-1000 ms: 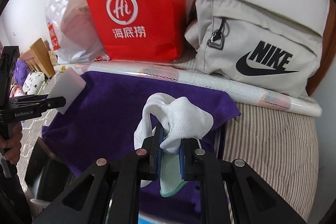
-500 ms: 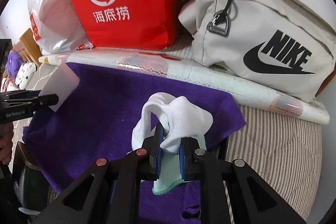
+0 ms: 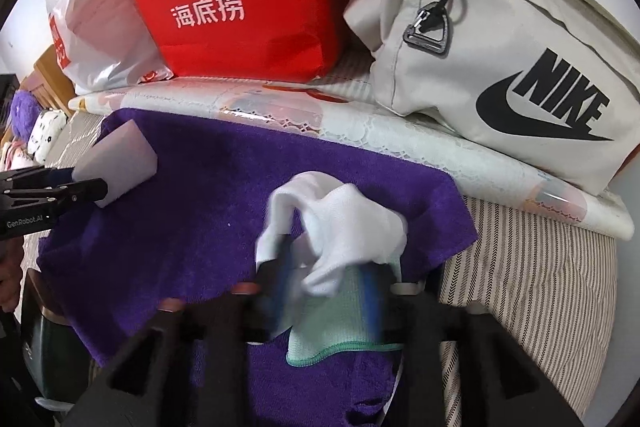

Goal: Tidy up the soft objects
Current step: 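Lower the sponge onto the purple towel with the left gripper while the right gripper releases the gloves there, then grasp the green wet-wipes packet with the right gripper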

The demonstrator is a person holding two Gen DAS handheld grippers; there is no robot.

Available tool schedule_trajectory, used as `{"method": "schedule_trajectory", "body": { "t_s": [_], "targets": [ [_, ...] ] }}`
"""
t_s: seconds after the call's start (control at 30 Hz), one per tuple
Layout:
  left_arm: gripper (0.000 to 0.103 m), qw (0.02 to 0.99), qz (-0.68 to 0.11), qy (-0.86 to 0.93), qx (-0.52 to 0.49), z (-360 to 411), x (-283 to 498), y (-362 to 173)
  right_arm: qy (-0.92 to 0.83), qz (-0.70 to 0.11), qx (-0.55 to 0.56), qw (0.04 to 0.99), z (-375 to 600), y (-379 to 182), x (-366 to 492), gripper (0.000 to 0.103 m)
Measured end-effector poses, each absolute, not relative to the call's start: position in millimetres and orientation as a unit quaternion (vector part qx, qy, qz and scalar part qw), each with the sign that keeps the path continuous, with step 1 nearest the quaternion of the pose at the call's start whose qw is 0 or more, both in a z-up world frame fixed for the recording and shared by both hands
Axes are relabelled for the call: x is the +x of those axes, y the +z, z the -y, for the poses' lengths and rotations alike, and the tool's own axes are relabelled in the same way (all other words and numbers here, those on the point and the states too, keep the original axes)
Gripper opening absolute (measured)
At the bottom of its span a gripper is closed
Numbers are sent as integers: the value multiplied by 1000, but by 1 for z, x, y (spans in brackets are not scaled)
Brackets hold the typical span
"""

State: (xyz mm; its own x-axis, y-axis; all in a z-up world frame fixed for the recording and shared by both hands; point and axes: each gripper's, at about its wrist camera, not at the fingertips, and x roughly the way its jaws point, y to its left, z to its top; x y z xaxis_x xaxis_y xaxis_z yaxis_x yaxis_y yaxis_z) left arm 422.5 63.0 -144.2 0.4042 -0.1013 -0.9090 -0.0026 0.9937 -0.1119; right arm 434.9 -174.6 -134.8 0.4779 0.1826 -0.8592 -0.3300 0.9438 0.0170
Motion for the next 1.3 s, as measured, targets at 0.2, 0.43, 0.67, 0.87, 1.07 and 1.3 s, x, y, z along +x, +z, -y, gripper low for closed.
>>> {"method": "schedule_trajectory", "body": {
  "t_s": [0.2, 0.43, 0.67, 0.87, 1.07, 1.3],
  "targets": [
    [66, 838, -544, -29, -26, -51, 415, -140, 146, -468, -92, 867, 172, -123, 419, 75],
    [66, 845, -533, -19, -31, -60, 393, -124, 131, -464, -82, 872, 178, -109, 402, 75],
    [66, 866, -497, -14, -49, -81, 360, -99, 117, -451, -70, 882, 180, -89, 371, 75],
    [66, 877, -475, -29, -59, -88, 323, -80, 95, -436, -89, 890, 179, -73, 330, 81],
    [66, 880, -470, -36, -61, -81, 278, -66, 82, -418, -99, 899, 177, -60, 274, 83],
    [66, 886, -457, -44, -68, -77, 231, -54, 85, -413, -95, 902, 179, -53, 213, 83]
  ]
}}
